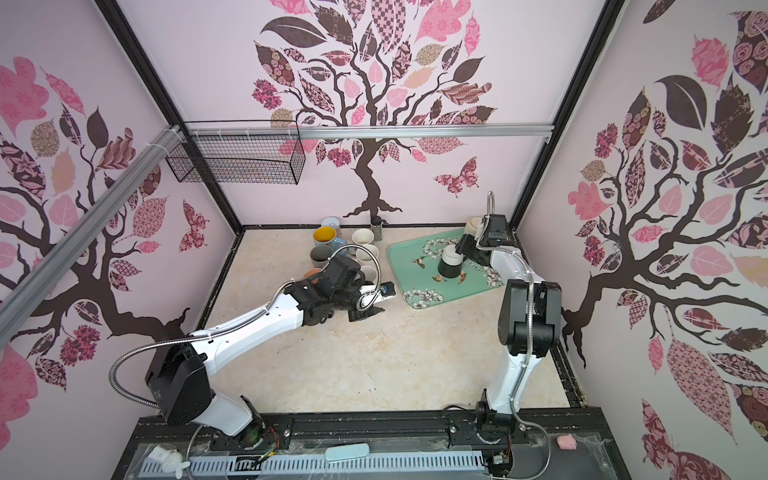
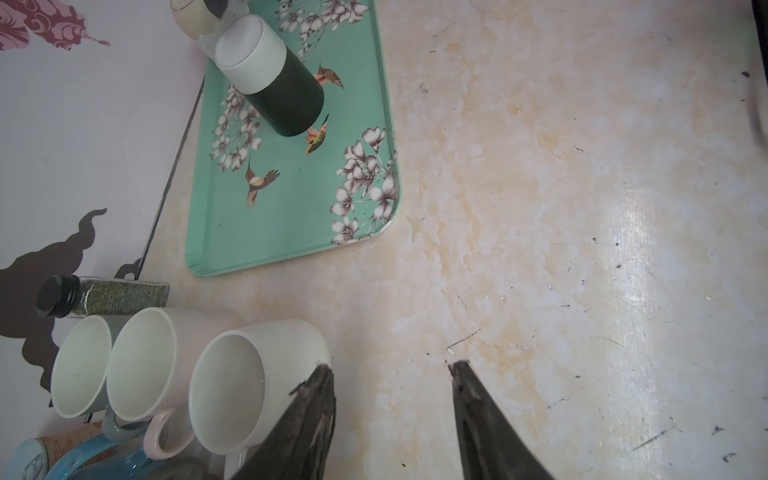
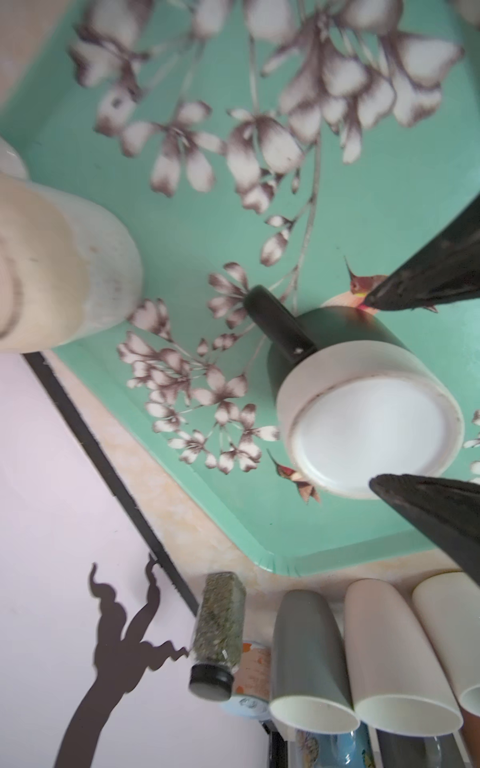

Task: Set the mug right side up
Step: 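Draw the open left gripper back while the right gripper grasps the black mug's handle, then lift the upside-down black mug with the right gripper while the left gripper approaches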

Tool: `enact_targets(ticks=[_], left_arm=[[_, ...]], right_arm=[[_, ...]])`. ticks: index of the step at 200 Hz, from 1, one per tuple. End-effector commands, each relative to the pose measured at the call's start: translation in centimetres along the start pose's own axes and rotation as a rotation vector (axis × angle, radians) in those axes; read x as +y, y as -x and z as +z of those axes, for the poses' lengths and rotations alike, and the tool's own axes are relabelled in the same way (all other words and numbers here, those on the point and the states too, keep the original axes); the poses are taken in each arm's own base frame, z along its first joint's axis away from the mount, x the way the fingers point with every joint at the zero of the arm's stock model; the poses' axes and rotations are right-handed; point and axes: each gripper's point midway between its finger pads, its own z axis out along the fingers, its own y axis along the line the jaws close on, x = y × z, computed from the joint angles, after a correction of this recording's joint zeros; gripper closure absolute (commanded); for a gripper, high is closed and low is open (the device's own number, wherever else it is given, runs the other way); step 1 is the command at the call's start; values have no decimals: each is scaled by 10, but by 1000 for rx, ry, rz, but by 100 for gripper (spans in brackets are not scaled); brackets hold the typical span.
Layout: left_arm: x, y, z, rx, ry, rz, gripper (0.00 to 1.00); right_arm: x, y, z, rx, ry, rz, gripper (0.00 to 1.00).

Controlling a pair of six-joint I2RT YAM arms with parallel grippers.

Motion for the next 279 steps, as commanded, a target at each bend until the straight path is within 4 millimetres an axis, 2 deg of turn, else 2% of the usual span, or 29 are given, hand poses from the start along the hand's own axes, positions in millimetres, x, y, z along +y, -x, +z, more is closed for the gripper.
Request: enact_targets(ticks=[1, 30, 47, 76, 101, 145, 164, 205, 243, 279], left_arm=[[-11, 1, 7, -2, -25, -20, 52], [-23, 12, 16, -14, -61, -1, 52], [-28, 17, 21, -13, -77, 7, 52], [-34, 17, 30, -2, -101, 5, 52], [-35, 16, 33, 4, -108, -1, 52], [-34, 16, 36, 4, -104, -8, 52], [-34, 18, 36, -1, -104, -10, 52], [-34, 19, 33, -17, -98, -21, 52], [-37, 23, 29, -49, -99, -39, 52], [-39, 23, 27, -57, -94, -61, 52]], right_arm=[[5, 39, -10, -58, 20, -36, 37], [12, 43, 16, 11, 87, -51, 46], [9, 34, 36, 57, 117, -38, 50], [3, 20, 66, 125, 151, -23, 50], [-1, 8, 76, 180, 152, -23, 52], [-13, -19, 66, 189, 117, -18, 54], [-18, -39, 61, 212, 109, 5, 54], [-19, -71, 40, 238, 119, 47, 55], [-7, -91, 12, 219, 129, 40, 55], [29, -123, -3, 231, 136, -52, 55]])
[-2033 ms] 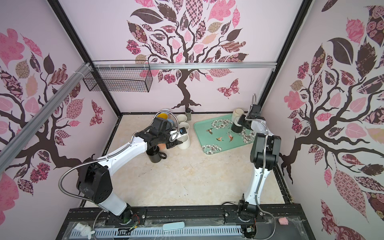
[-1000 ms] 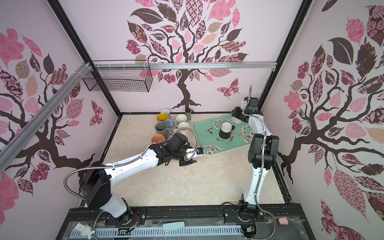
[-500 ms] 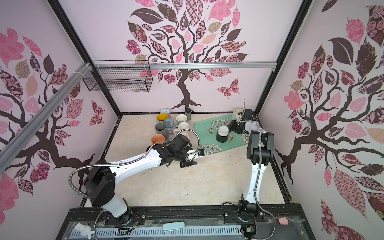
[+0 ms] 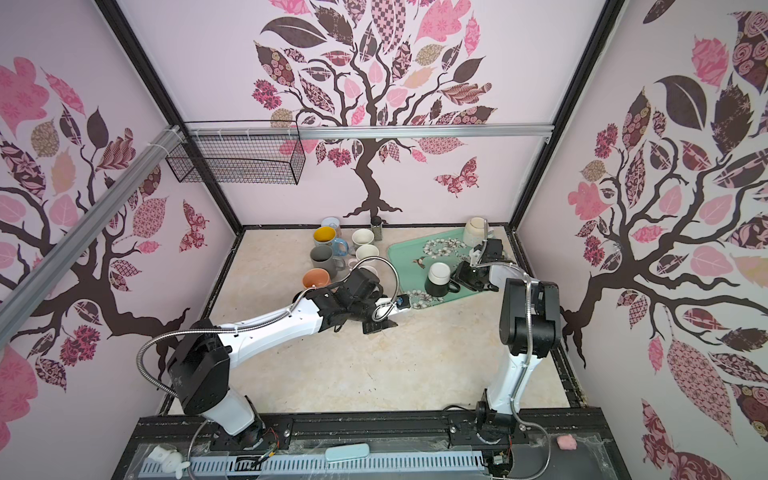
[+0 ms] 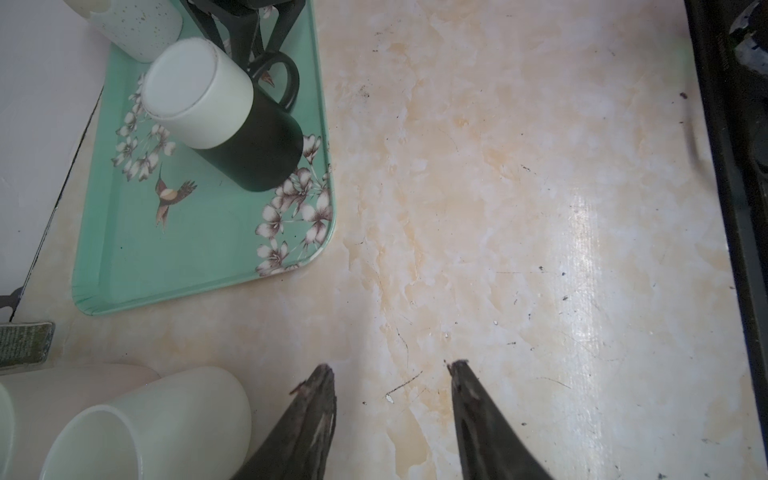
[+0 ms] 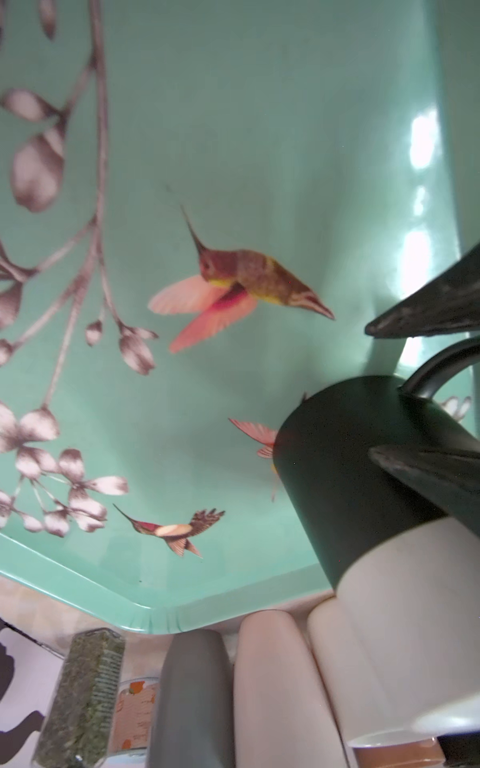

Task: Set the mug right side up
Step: 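Lift the upside-down black mug with the right gripper while the left gripper approaches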

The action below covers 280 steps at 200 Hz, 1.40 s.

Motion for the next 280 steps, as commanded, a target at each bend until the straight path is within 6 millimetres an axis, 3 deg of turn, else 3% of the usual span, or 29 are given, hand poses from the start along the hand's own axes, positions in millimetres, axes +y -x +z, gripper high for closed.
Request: enact_targets(ticks=[1, 37, 59, 78, 104, 138, 165, 228, 280], left_arm=[[-1, 14, -11, -59, 12, -14, 52], [-2, 13, -15, -55, 15, -31, 52], [-4, 12, -19, -61, 17, -37, 52], [-7, 13, -21, -73, 13, -40, 52], [-9, 17, -24, -100, 2, -48, 52], [-14, 20, -24, -119, -24, -60, 52], [-19, 15, -27, -104, -38, -65, 52], [-20, 11, -32, -100, -19, -51, 52], [-21, 7, -28, -88, -27, -56, 52]], right_arm=[[45, -5, -17, -54, 43, -105, 55], [48, -16, -22, -57, 25, -109, 54], [50, -18, -35, -75, 14, -134, 54], [62, -20, -50, -122, 61, -203, 53], [83, -37, -58, -144, 128, -359, 52], [98, -55, -38, -45, 203, -497, 41], [88, -62, -19, 52, 179, -552, 41], [67, -62, -8, 57, 71, -581, 41], [88, -75, 15, 121, 104, -682, 48]])
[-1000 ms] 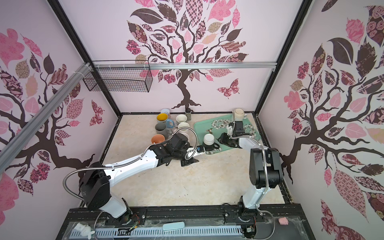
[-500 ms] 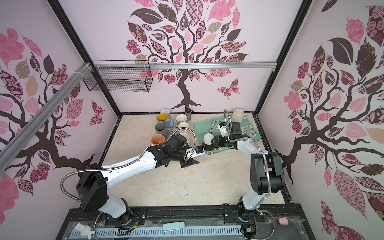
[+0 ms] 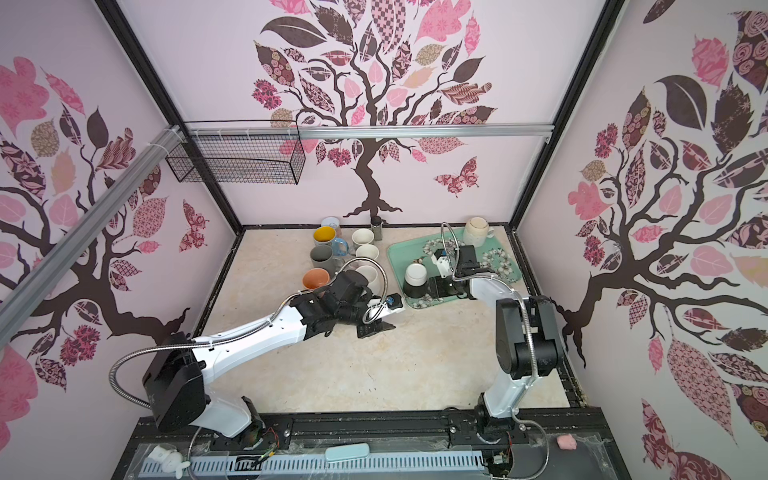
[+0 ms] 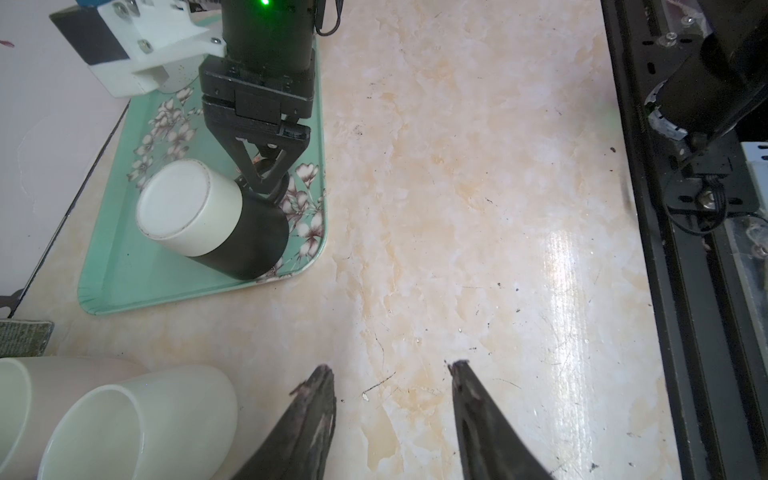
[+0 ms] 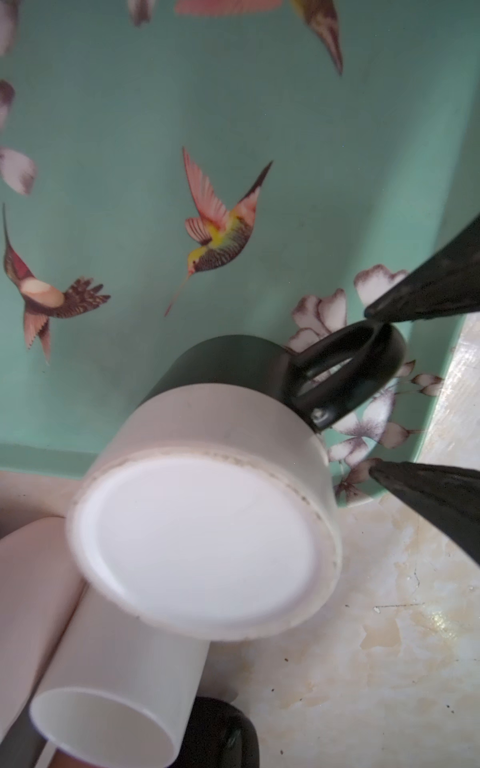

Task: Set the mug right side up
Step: 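Lift the upside-down black mug with the right gripper while the left gripper approaches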

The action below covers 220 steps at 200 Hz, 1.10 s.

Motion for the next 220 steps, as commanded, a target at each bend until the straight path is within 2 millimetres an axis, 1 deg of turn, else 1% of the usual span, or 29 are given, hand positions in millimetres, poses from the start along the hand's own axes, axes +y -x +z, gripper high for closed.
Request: enact_targets(ticks=[1, 22, 43, 78, 93, 112, 131, 150, 171, 198, 202, 220], left_arm=[[-6, -5, 1, 6, -17, -8, 52], [-6, -7, 0, 11, -10, -7, 52], [-4, -9, 1, 19, 0, -5, 52], [-2, -10, 4, 27, 6, -5, 52], [-2, -11, 7, 32, 3, -6, 52], [-2, -12, 8, 37, 0, -7, 52], [-1, -13, 9, 41, 0, -8, 52], [-2, -14, 9, 44, 0, -6, 52], [-1, -13, 10, 41, 0, -5, 52], [-2, -14, 11, 46, -5, -10, 52], [-2, -14, 11, 46, -4, -11, 52], [-2, -15, 10, 48, -5, -10, 52]], right_arm=[[15, 5, 16, 41, 27, -85, 49], [17, 6, 26, 62, 10, -104, 59], [16, 7, 31, 79, -31, -123, 65], [15, 11, 35, 89, -75, -134, 77], [13, 11, 36, 97, -100, -133, 78], [8, 12, 36, 106, -135, -116, 71], [7, 16, 32, 98, -154, -90, 70], [9, 20, 26, 71, -168, -50, 70], [17, 26, 20, 16, -164, -29, 70], [20, 33, 18, -7, -165, -26, 73], [20, 30, 19, 2, -167, -23, 74], [19, 30, 20, 10, -173, -25, 79]])
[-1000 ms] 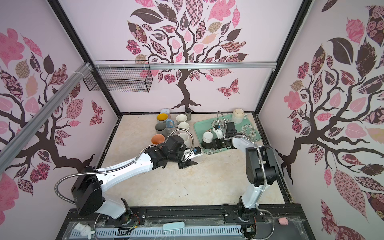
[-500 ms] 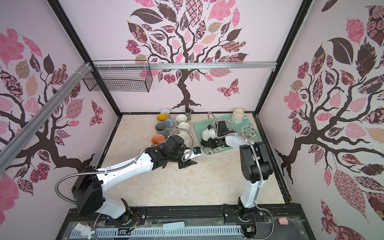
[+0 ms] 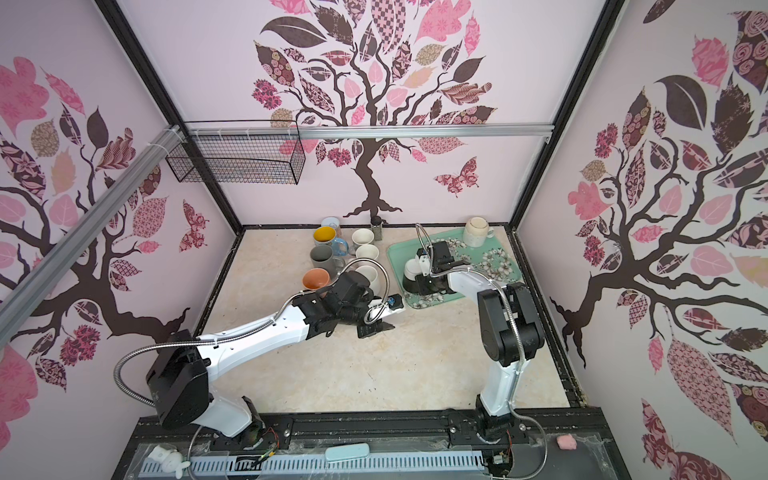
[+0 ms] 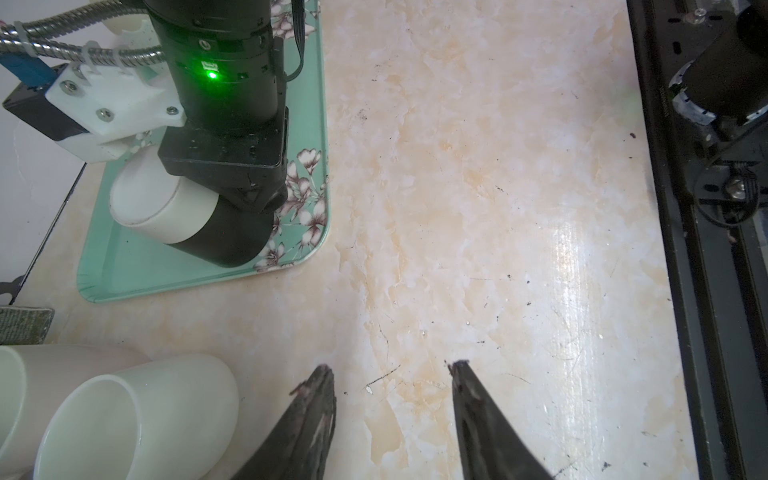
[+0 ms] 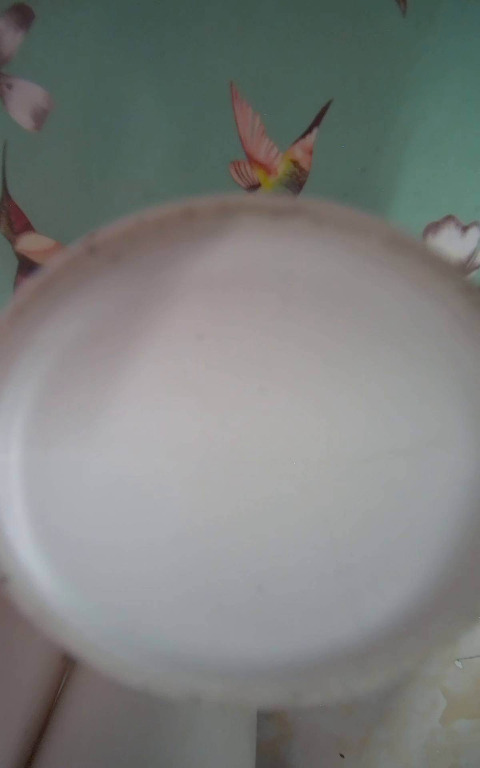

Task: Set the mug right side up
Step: 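Lift the upside-down black mug with the right gripper while the left gripper approaches, then raise and rotate the black mug toward the left gripper with the right gripper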

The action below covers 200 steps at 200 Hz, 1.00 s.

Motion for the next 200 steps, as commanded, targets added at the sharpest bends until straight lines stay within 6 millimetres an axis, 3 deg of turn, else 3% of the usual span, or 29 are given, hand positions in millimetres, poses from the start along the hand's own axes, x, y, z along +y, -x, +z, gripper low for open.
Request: enact_targets(ticks=[1, 22, 52, 119, 200], left_arm=[[-5, -6, 3, 13, -16, -5, 52], [-5, -5, 3, 11, -14, -5, 52], [-5, -6, 3, 12, -15, -5, 52], [-5, -6, 1, 11, -12, -3, 52], [-6, -5, 0, 10, -12, -4, 52]], right_arm=[[4, 18, -15, -58, -17, 0, 80], [3, 17, -14, -52, -22, 4, 80], [4, 19, -16, -47, -41, -2, 66], [1, 31, -33, -97, -85, 13, 66], [7, 38, -34, -111, -71, 12, 65]])
